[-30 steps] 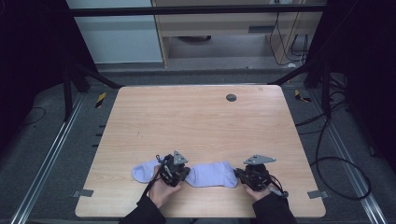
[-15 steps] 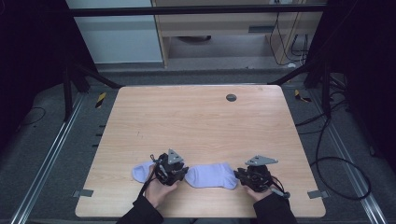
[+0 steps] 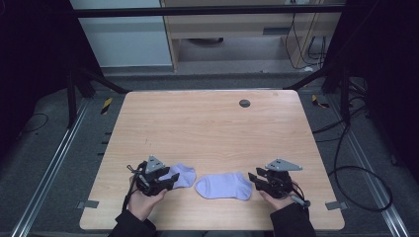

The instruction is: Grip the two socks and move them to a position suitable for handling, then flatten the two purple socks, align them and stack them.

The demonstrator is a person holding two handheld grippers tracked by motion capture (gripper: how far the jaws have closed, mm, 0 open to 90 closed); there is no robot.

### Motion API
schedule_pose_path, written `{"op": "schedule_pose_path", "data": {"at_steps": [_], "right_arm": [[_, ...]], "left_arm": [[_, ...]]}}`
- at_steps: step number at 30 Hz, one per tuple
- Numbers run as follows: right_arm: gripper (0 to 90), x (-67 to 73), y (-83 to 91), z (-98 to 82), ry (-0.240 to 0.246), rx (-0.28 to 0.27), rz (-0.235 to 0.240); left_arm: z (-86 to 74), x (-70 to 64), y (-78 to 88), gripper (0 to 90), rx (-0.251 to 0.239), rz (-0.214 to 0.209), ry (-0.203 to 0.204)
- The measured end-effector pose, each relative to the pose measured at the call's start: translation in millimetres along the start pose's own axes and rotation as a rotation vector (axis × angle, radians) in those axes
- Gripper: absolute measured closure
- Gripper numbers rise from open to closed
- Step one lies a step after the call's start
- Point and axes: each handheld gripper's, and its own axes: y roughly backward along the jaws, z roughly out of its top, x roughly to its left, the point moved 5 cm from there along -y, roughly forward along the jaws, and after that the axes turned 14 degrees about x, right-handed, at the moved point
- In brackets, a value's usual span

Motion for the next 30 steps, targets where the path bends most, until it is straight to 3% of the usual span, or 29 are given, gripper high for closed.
{"op": "schedule_pose_path", "data": {"at_steps": [6,13,21,30], "right_arm": [[52.6,6.1,-2.5,13.7,0.01,-0.019,0.003],[48.1,26.0,-10.5,32.0,0.033,-0.031,0.035],[45.5,58.8,-28.7,60.4,0.076,-0.037,0.08],[44.7,82.7,-47.6,78.1,0.085,-0.024,0.104]], "left_arm": [[-10.2,22.9,11.5,46.5,-0.02,0.022,0.047],[-25.8,44.3,16.7,42.8,-0.02,0.047,0.097],[-39.7,59.8,22.2,41.2,-0.017,0.063,0.134],[-47.1,68.0,19.7,41.8,-0.006,0.065,0.158]]}}
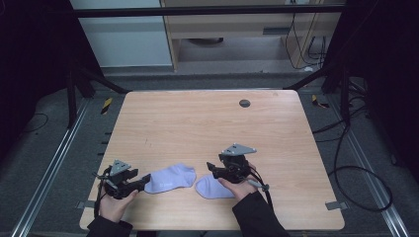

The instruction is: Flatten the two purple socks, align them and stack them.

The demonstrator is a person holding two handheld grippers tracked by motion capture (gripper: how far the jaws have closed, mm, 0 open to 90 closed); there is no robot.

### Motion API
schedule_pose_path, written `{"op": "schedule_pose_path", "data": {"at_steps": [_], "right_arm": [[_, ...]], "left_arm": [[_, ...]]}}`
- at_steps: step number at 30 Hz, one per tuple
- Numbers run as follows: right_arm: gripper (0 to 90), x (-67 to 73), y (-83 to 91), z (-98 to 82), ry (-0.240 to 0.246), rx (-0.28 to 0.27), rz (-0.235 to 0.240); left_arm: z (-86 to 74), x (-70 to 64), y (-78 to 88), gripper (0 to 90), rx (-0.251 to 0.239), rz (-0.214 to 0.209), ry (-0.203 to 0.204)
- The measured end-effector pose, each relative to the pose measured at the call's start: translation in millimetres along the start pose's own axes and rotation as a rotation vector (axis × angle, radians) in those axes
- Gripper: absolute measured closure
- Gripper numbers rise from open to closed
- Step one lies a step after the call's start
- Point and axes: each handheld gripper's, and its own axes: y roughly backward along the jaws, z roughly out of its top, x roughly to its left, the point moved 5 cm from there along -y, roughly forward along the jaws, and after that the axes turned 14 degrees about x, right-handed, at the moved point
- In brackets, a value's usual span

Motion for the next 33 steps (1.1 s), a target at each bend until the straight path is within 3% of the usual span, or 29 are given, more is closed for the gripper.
{"op": "schedule_pose_path", "data": {"at_steps": [19,25,33], "right_arm": [[49.3,33.6,-51.9,11.1,0.02,0.092,0.024],[52.0,40.0,-71.8,9.5,0.034,0.136,0.008],[55.7,45.5,-89.8,3.5,0.061,0.187,-0.027]], "left_arm": [[-9.8,6.3,-6.5,49.6,0.048,0.035,-0.014],[-12.0,9.4,-10.9,53.0,0.069,0.04,-0.006],[-14.9,8.5,-17.7,58.9,0.108,0.049,-0.024]]}}
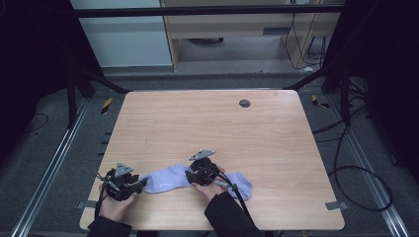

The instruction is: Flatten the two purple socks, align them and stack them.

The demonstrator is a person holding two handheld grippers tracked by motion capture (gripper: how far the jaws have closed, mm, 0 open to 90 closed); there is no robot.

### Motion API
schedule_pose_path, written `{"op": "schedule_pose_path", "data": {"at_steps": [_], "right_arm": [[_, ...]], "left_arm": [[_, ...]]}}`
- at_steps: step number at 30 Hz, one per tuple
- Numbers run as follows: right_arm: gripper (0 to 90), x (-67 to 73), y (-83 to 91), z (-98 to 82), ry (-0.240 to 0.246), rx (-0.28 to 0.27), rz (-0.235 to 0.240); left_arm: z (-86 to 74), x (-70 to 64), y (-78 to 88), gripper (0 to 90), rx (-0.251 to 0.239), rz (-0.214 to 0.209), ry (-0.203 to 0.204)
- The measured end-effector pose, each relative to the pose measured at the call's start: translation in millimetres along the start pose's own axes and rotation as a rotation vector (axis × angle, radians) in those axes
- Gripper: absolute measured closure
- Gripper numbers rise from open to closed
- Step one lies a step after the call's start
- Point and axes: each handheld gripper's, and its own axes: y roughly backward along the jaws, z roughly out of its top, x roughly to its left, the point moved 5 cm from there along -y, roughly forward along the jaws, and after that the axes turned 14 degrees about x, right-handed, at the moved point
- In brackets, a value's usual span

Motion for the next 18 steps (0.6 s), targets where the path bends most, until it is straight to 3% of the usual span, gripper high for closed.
{"op": "schedule_pose_path", "data": {"at_steps": [10,14,18], "right_arm": [[71.2,5.7,-5.8,-3.6,0.034,0.032,-0.043],[83.0,9.7,-5.9,-3.2,0.024,0.039,-0.025],[86.0,11.2,-5.6,-2.5,0.027,0.025,-0.025]], "left_arm": [[-0.7,-1.3,-3.5,73.0,0.037,0.004,0.0],[-0.2,-2.8,-3.6,81.4,0.044,-0.008,0.008],[0.2,-3.9,-1.5,86.5,0.041,-0.01,0.007]]}}
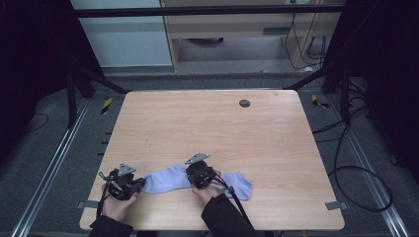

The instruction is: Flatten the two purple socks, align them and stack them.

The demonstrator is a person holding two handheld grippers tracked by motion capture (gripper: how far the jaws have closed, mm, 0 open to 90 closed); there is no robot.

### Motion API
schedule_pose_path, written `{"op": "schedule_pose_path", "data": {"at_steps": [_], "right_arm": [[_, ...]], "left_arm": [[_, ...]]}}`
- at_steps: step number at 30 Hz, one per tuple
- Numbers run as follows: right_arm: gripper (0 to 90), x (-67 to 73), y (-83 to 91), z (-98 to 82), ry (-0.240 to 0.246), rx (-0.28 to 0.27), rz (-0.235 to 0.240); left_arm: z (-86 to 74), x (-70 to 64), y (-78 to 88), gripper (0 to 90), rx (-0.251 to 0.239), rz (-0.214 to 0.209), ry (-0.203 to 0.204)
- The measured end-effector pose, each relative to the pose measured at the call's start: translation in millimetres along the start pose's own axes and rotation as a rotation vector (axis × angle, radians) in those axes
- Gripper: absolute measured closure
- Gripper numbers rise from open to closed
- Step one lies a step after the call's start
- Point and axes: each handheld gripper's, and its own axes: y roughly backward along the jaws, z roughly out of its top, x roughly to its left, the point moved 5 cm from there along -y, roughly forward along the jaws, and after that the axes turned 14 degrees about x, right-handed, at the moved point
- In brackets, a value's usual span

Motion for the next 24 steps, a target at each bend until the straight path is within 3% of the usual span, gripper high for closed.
{"op": "schedule_pose_path", "data": {"at_steps": [8,14,19,24], "right_arm": [[86.4,-1.6,21.9,7.0,-0.016,-0.082,0.035],[86.4,-6.5,45.2,8.0,-0.008,-0.111,0.043],[86.3,-16.9,63.6,-0.6,-0.01,-0.113,0.038],[86.4,-30.5,81.9,-13.5,-0.017,-0.121,0.016]], "left_arm": [[4.6,-2.2,19.4,86.9,-0.091,-0.034,0.022],[12.6,-10.3,31.2,87.0,-0.136,-0.058,0.013],[22.6,-25.7,35.2,87.0,-0.155,-0.079,-0.017],[32.8,-50.2,36.6,87.0,-0.168,-0.097,-0.066]]}}
